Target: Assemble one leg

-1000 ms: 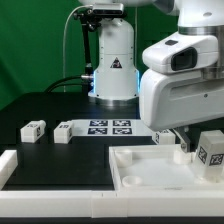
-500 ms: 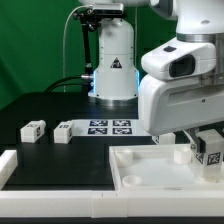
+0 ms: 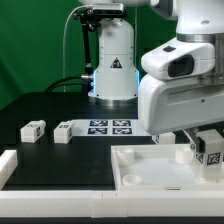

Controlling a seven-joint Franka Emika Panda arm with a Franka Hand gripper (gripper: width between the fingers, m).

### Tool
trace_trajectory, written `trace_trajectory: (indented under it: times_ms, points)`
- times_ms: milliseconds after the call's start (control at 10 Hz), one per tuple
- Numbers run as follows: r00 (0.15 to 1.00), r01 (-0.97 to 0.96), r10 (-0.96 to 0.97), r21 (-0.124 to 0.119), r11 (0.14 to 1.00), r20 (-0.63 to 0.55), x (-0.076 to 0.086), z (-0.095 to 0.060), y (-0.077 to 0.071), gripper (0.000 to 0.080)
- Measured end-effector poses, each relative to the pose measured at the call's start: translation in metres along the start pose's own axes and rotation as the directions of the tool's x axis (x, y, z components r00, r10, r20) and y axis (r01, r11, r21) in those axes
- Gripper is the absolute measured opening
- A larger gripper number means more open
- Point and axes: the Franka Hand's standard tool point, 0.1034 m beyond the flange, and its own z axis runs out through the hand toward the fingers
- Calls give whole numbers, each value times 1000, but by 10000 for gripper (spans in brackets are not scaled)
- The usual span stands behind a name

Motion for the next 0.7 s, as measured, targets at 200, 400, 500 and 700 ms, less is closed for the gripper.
trace_trajectory:
  times_ms: [200,400,500,700]
  points:
    - [979,-204,204,-2,979,-2,0,0,3,291]
    - [876,-482,482,1,876,-27,-2,-1,6,291]
    - [803,-596,596,0,803,-35,-3,-1,7,291]
    - [607,-795,794,-5,607,-47,-4,-1,9,293]
